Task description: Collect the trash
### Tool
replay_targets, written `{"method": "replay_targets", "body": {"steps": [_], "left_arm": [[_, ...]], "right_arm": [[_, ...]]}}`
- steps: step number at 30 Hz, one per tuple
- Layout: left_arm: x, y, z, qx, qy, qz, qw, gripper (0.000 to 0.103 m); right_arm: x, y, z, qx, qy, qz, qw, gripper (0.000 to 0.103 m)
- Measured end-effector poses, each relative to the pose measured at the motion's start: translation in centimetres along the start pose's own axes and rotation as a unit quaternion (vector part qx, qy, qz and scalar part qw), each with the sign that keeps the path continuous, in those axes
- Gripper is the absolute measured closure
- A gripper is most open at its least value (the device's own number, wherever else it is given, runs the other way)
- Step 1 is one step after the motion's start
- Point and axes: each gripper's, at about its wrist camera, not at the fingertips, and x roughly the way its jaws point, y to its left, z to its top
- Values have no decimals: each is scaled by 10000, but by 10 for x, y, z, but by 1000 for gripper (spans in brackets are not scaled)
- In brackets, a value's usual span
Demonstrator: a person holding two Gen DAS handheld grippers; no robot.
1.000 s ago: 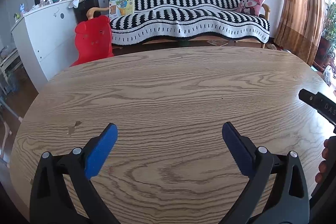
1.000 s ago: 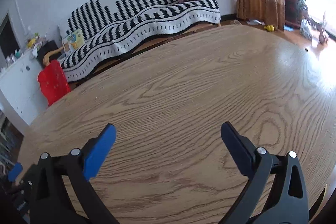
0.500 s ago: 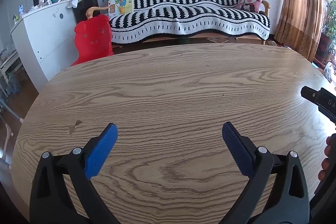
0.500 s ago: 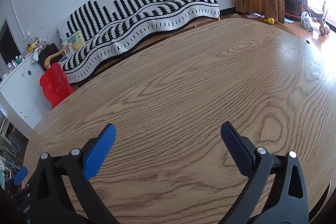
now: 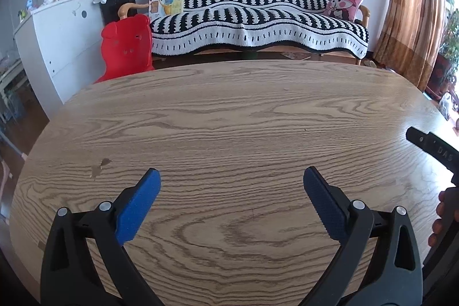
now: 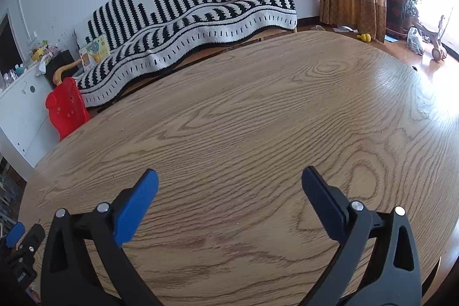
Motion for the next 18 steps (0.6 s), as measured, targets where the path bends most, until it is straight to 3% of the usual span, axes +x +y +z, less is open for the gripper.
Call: {"method": "replay_targets", "body": {"steps": [8,18], "left_arm": [[0,0,-1,-74,23,-38,10000,6],[3,-7,-1,-8,109,-64,9999,6]], "right_arm": [[2,12,-1,-592,-88,-80,9982,6],[7,8,0,-594,12,-30,9982,6]]}}
